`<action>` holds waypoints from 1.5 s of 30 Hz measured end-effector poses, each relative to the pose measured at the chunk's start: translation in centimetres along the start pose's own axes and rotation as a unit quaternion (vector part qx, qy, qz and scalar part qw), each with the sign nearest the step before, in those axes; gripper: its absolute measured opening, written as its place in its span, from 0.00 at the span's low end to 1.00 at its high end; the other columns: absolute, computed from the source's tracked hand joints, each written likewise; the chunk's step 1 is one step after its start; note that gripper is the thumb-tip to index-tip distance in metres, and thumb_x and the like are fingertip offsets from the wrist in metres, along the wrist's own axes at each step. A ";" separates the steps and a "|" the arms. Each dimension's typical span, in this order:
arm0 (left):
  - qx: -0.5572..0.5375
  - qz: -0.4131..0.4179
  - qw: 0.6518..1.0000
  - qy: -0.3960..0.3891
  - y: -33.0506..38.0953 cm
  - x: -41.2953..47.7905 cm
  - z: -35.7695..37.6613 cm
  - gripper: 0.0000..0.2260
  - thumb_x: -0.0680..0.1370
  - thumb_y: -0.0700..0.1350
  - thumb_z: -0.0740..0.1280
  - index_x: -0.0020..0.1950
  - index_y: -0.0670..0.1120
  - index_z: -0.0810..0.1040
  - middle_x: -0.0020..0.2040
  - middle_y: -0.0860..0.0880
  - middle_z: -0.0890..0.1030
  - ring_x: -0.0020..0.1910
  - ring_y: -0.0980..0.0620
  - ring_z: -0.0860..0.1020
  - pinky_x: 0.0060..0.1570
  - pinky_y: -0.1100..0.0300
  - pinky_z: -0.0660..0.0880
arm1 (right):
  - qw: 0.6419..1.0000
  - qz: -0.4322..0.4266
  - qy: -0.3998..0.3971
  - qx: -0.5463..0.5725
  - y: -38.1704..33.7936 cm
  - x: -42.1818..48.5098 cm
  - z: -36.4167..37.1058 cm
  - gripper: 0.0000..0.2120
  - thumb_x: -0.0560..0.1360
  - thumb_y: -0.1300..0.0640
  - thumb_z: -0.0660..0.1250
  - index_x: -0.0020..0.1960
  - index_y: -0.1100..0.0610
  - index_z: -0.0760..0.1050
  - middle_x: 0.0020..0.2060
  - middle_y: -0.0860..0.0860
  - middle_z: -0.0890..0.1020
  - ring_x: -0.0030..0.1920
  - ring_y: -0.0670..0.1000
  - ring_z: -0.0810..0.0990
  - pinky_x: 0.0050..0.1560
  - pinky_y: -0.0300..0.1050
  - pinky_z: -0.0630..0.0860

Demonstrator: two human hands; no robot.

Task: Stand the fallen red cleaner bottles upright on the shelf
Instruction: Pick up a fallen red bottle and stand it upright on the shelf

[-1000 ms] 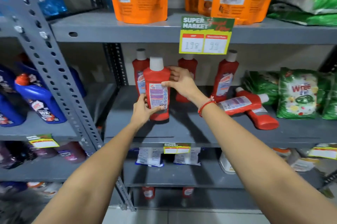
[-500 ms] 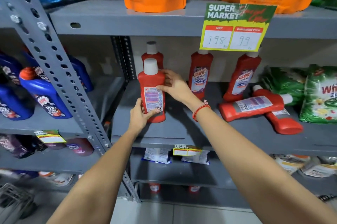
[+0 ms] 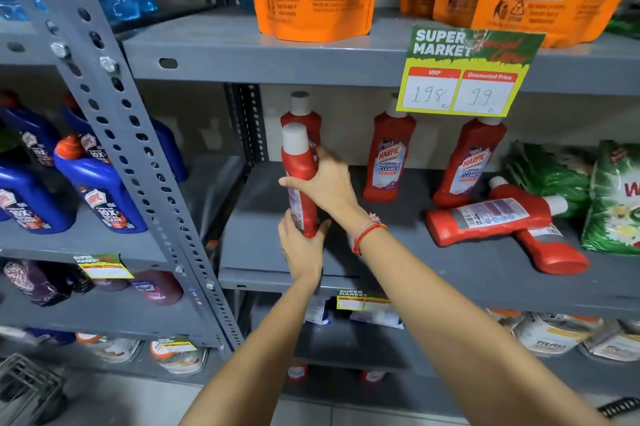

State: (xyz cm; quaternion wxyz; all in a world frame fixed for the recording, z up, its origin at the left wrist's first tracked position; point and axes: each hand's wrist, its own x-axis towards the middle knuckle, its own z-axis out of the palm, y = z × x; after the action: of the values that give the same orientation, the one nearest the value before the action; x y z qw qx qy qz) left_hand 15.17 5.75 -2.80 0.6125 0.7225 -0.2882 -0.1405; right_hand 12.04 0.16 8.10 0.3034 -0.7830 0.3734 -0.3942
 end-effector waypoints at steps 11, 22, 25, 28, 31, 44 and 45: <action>-0.024 0.039 0.975 -0.217 -2.2 4.9 -4.4 0.23 0.70 0.38 0.73 0.62 0.40 0.71 0.51 0.44 0.81 0.43 0.64 0.80 0.51 0.70 0.76 | 0.971 0.085 -0.198 0.102 4.2 -0.2 -1.6 0.41 0.61 0.51 0.79 0.69 0.50 0.62 0.63 0.45 0.74 0.60 0.43 0.73 0.64 0.42 0.70; 0.140 0.099 0.914 -0.368 -0.3 9.8 -7.3 0.18 0.68 0.42 0.74 0.57 0.44 0.77 0.49 0.48 0.82 0.42 0.65 0.81 0.54 0.65 0.77 | 0.992 0.115 -0.040 0.033 4.2 -1.6 1.6 0.32 0.62 0.54 0.79 0.59 0.62 0.68 0.55 0.61 0.81 0.53 0.59 0.81 0.55 0.58 0.79; 0.154 0.079 0.909 -0.378 -0.2 10.9 -7.8 0.20 0.68 0.41 0.74 0.58 0.41 0.76 0.49 0.49 0.83 0.44 0.62 0.82 0.58 0.54 0.77 | 0.994 0.108 0.007 0.017 3.7 -2.2 2.9 0.29 0.64 0.54 0.78 0.58 0.62 0.68 0.54 0.61 0.79 0.54 0.60 0.80 0.55 0.58 0.78; 0.154 0.074 0.910 -0.377 0.3 11.0 -7.9 0.21 0.69 0.39 0.74 0.60 0.40 0.75 0.51 0.47 0.83 0.49 0.55 0.82 0.60 0.51 0.76 | 0.994 0.105 0.011 0.022 3.4 -2.2 3.3 0.29 0.65 0.54 0.77 0.59 0.62 0.67 0.55 0.61 0.78 0.56 0.60 0.79 0.56 0.57 0.78; 0.156 0.060 0.913 -0.373 0.1 10.6 -7.9 0.21 0.69 0.40 0.73 0.61 0.40 0.74 0.55 0.44 0.81 0.53 0.49 0.80 0.61 0.50 0.75 | 0.994 0.102 0.006 0.034 3.7 -2.2 3.2 0.30 0.65 0.54 0.77 0.60 0.61 0.67 0.56 0.61 0.78 0.56 0.59 0.79 0.57 0.56 0.78; 0.056 0.166 0.976 -0.130 -0.8 -1.2 1.1 0.07 0.71 0.46 0.72 0.42 0.46 0.74 0.36 0.43 0.74 0.33 0.52 0.71 0.38 0.60 0.70 | 0.897 0.260 0.345 0.091 15.5 -7.6 -9.1 0.14 0.71 0.55 0.72 0.49 0.62 0.73 0.42 0.58 0.76 0.47 0.60 0.77 0.54 0.57 0.74; 0.066 0.198 0.963 -0.170 0.2 -1.3 2.9 0.07 0.72 0.46 0.71 0.44 0.46 0.75 0.38 0.44 0.74 0.35 0.51 0.72 0.40 0.61 0.71 | 0.876 0.279 0.383 0.086 16.5 -7.9 -10.4 0.14 0.70 0.56 0.72 0.48 0.63 0.72 0.43 0.58 0.75 0.48 0.62 0.77 0.54 0.55 0.72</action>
State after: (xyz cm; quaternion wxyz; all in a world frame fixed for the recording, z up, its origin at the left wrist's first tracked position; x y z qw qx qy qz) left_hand 12.46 4.14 -3.46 0.5208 0.6555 -0.5341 -0.1174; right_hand -5.71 -4.07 -2.38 0.3002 -0.4044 0.6281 -0.5932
